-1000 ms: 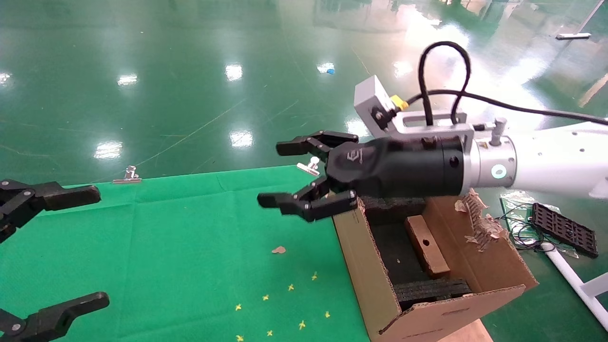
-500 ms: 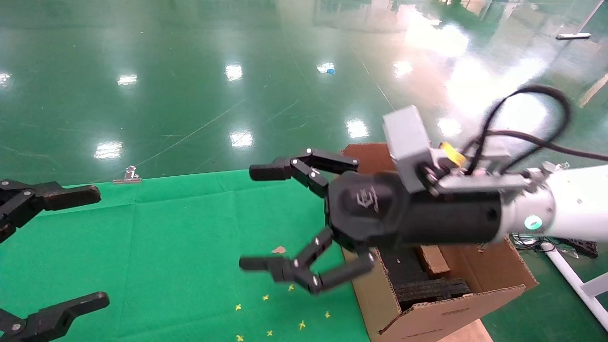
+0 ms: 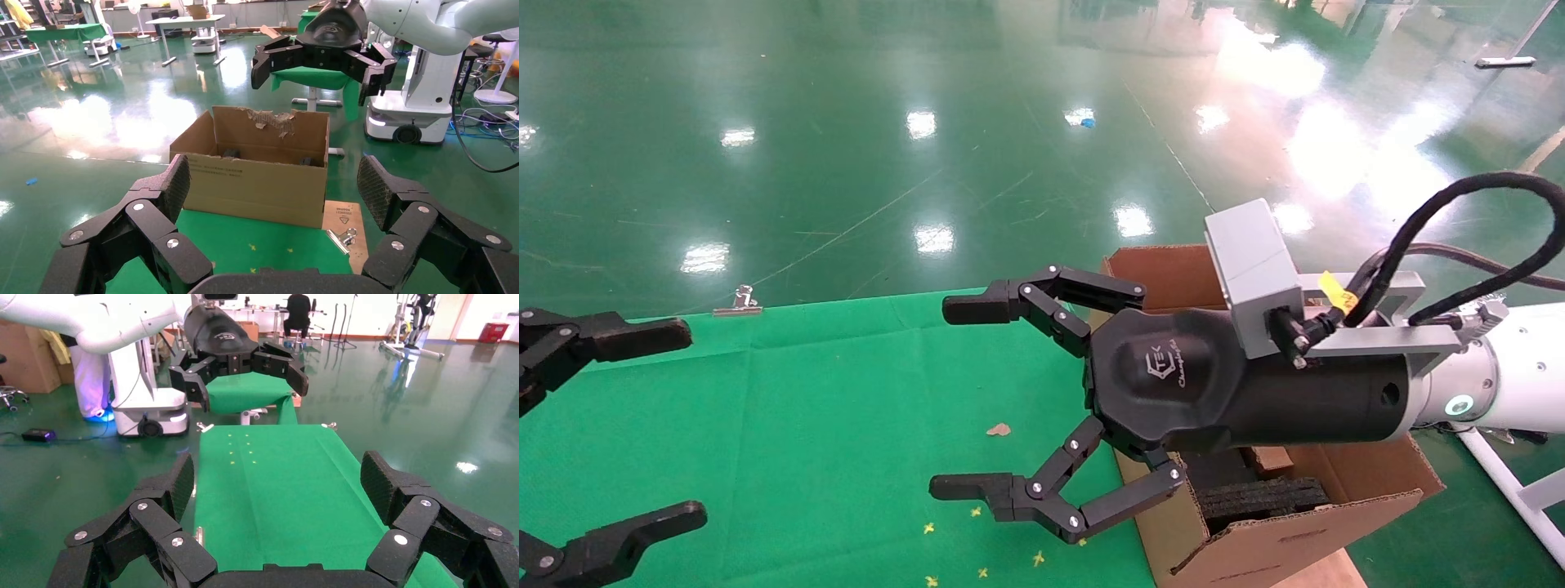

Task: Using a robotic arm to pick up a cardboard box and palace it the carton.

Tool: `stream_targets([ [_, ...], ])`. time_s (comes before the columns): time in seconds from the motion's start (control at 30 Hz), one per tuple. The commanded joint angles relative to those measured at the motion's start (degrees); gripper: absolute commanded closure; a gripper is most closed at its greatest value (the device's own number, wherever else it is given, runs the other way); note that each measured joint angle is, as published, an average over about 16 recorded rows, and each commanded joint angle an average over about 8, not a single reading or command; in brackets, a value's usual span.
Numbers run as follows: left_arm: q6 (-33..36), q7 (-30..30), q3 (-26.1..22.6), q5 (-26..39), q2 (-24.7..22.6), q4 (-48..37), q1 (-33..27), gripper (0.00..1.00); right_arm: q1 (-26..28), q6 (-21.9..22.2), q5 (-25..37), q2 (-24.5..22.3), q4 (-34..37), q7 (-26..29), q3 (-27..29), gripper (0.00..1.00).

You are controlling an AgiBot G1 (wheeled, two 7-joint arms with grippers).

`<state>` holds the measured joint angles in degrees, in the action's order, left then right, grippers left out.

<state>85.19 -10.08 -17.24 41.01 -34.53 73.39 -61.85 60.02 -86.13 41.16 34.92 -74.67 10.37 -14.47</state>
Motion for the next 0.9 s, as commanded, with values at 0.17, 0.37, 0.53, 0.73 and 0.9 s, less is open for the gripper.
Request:
stream_targets([
  [0.17,0.00,0.00,0.00,0.00,0.00,0.00,0.00,0.00,0.67,0.18,0.28,0.02,0.49,0.18,-0.69,0.00],
  [0.37,0.00,-0.01,0.00,0.00,0.00,0.00,0.00,0.00,1.05,0.30,0.42,0.04,0.76,0.26,-1.07,0.00],
  [0.53,0.01,-0.01,0.00,0.00,0.00,0.00,0.00,0.00,1.25,0.37,0.55,0.06,0.90,0.32,-1.27,0.00],
  [0.73,0.01,-0.01,0.00,0.00,0.00,0.00,0.00,0.00,1.40,0.40,0.64,0.08,1.01,0.35,-1.42,0.00],
  [0.9,0.01,-0.01,0.00,0.00,0.00,0.00,0.00,0.00,1.49,0.42,0.66,0.09,1.07,0.37,-1.50,0.00],
])
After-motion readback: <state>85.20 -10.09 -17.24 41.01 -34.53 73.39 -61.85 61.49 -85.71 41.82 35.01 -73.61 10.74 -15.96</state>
